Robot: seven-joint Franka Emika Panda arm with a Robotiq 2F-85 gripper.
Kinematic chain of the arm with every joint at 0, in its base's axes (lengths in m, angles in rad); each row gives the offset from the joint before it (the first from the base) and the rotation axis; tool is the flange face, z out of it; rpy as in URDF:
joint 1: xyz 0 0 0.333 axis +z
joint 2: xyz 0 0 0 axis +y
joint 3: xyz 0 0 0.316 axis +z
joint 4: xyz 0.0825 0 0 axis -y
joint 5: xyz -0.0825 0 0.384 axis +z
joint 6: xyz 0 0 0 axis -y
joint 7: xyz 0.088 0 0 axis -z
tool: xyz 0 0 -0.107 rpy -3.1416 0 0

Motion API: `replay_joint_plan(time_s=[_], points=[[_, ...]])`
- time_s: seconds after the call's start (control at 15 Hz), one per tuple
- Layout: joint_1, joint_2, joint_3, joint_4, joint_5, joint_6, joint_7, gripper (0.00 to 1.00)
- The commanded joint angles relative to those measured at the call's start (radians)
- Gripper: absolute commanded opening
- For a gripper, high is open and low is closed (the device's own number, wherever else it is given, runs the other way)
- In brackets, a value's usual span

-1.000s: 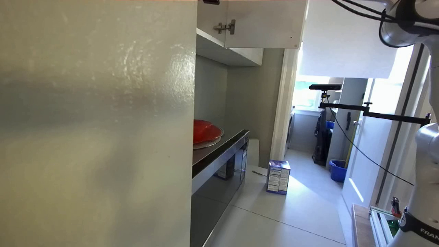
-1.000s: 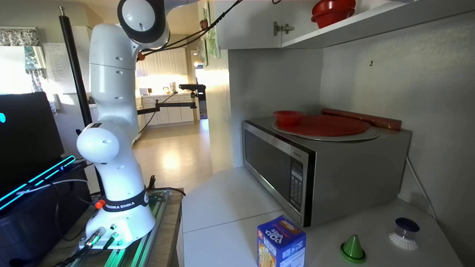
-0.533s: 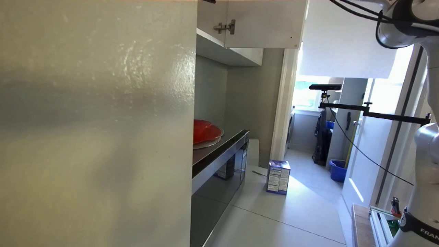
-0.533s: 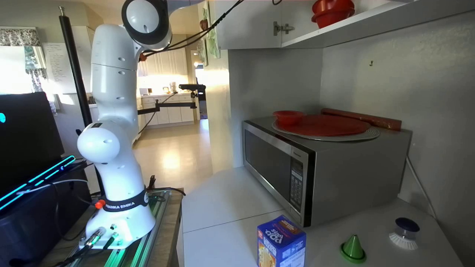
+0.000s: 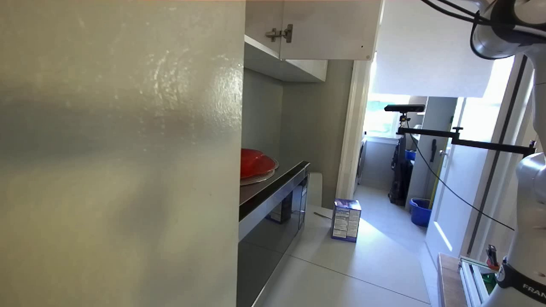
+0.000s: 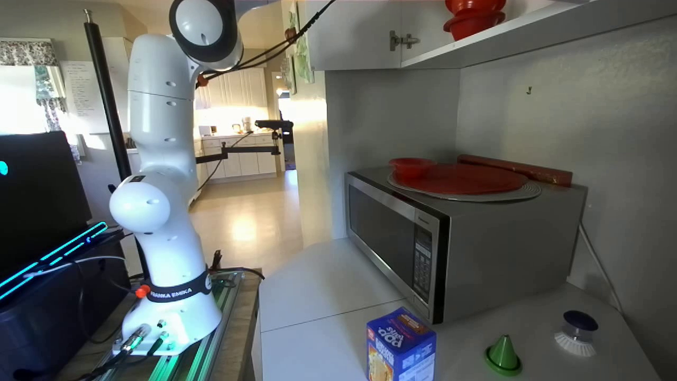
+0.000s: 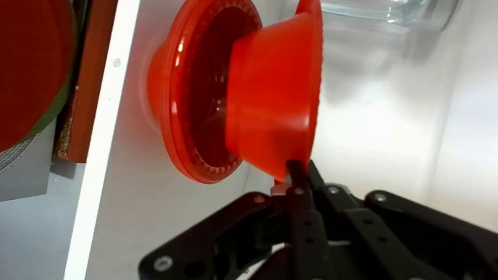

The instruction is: Pick the red bowl from the top cabinet and put it on top of the microwave

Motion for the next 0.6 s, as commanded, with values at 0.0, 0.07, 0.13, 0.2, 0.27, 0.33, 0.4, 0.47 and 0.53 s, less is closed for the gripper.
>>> replay_joint_plan(time_s=[0.0, 0.07, 0.13, 0.2, 0.27, 0.33, 0.4, 0.47, 0.53], points=[[-0.028, -0.056, 0.006, -0.037, 0.107, 0.032, -0.019, 0.01], [-0.034, -0.067, 0.005, -0.043, 0.132, 0.037, -0.027, 0.01], [-0.041, -0.086, 0.003, -0.061, 0.156, 0.043, -0.039, 0.01], [-0.048, -0.104, 0.002, -0.08, 0.178, 0.043, -0.053, 0.01], [-0.057, -0.128, -0.001, -0.111, 0.195, 0.041, -0.072, 0.01], [-0.069, -0.16, -0.002, -0.15, 0.228, 0.034, -0.093, 0.01], [-0.079, -0.195, -0.005, -0.2, 0.256, 0.033, -0.118, 0.01], [-0.087, -0.23, -0.009, -0.248, 0.279, 0.03, -0.141, 0.01], [-0.095, -0.271, -0.014, -0.307, 0.303, 0.034, -0.171, 0.01]])
